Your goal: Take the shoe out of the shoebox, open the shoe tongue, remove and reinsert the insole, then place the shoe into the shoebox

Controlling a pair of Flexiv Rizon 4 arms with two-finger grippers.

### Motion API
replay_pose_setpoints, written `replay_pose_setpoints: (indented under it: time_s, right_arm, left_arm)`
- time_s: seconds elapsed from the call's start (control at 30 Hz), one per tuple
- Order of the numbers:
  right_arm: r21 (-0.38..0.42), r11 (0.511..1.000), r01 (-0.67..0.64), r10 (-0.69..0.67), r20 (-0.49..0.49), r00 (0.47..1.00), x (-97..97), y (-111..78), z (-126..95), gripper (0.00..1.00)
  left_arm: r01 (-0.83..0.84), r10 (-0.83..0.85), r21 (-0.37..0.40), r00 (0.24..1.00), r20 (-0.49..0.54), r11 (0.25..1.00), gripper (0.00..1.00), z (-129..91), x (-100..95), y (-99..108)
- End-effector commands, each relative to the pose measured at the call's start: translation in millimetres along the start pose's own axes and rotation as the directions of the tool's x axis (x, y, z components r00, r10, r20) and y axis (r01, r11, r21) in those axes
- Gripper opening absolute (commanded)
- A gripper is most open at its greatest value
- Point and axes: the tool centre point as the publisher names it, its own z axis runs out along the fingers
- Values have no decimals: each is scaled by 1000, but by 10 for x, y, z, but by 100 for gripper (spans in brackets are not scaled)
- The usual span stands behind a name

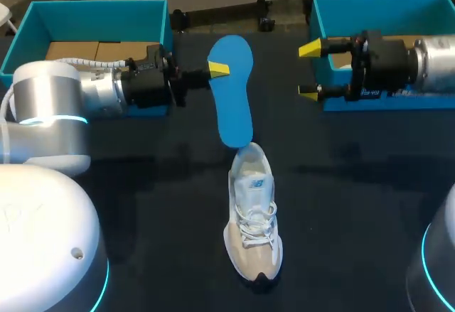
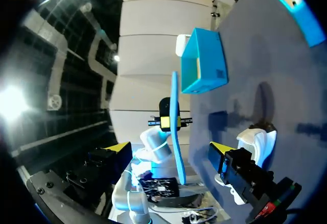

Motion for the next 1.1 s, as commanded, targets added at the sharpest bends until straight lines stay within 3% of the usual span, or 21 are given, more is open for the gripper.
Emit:
replay_pose_setpoints:
  time_s: [0.03,0.27,0.57,0.77,0.8,0.97,1.1]
  right_arm:
    - [56,998,-13,2,195,981,226,68,-72,100]
    - [86,993,-75,28,453,891,454,86,-63,100]
    - [46,988,-151,65,755,652,703,56,66,100]
    - [10,992,-124,53,867,495,821,20,181,100]
    - [11,992,-126,55,864,501,826,19,189,100]
    - [-26,994,-108,64,928,367,926,-5,281,100]
    - [-34,995,-95,60,955,291,983,-25,345,100]
  left_arm:
    - [-23,23,19,1000,9,1000,0,57,-6,-5]
    - [-74,74,24,997,12,997,0,91,-4,-6]
    - [-27,26,28,999,26,999,0,143,-35,-79]
    - [-23,23,27,999,28,999,0,145,-42,-87]
    - [-23,23,27,999,28,999,0,145,-42,-87]
    - [-23,23,27,999,28,999,0,145,-42,-87]
    - [-23,23,27,999,28,999,0,145,-42,-87]
